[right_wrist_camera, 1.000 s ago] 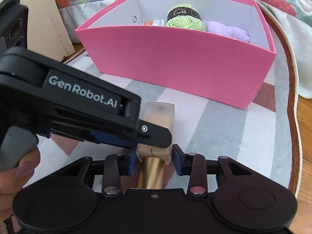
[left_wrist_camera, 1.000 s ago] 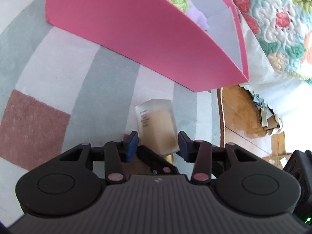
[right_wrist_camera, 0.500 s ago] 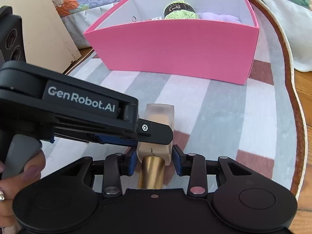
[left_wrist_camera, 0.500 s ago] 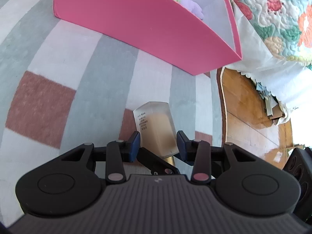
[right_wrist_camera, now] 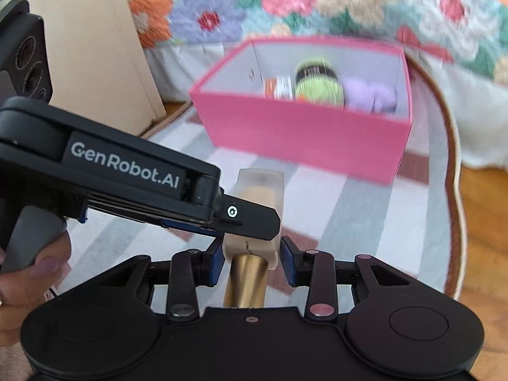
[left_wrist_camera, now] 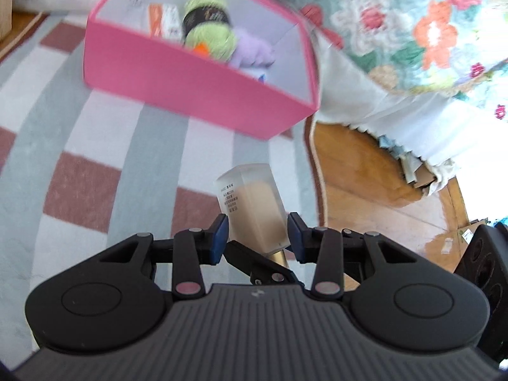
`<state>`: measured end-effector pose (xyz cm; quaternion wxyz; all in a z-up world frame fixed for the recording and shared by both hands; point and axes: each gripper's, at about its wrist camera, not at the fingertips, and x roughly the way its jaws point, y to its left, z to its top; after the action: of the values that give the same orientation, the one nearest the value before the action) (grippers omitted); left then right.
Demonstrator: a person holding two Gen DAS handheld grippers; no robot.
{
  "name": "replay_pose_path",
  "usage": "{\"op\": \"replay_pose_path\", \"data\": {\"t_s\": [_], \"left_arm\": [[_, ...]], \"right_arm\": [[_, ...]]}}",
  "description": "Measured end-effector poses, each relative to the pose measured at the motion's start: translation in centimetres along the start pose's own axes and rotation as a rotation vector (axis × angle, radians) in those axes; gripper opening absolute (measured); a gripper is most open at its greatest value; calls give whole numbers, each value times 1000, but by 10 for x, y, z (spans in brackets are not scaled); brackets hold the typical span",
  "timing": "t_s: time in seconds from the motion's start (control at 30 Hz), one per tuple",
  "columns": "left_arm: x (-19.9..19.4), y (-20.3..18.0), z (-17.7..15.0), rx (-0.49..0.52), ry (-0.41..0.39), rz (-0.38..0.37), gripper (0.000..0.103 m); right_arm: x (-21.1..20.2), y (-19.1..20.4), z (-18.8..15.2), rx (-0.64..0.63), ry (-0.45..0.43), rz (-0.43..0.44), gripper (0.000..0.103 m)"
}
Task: Organize objects
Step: 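Lift the foundation bottle with the left tool and carry it into the box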
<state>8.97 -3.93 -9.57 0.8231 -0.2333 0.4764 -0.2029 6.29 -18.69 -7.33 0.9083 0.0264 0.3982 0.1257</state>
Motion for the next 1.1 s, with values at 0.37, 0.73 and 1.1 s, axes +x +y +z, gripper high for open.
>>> {"op": "replay_pose_path", "data": {"t_s": [0.37,0.73,1.1], "left_arm": [[-43,-39,45,135,-122,-19,39],[-53,-59,121,230,-241,-15,39],[17,-63,190,244,-155,-67,38]], "right_arm": [[-33,5,50,-152,-182,-30,42],[-22,-12,125,-183,-297,-47,42],[25,-66,165,-181,-233,-136,41]]}}
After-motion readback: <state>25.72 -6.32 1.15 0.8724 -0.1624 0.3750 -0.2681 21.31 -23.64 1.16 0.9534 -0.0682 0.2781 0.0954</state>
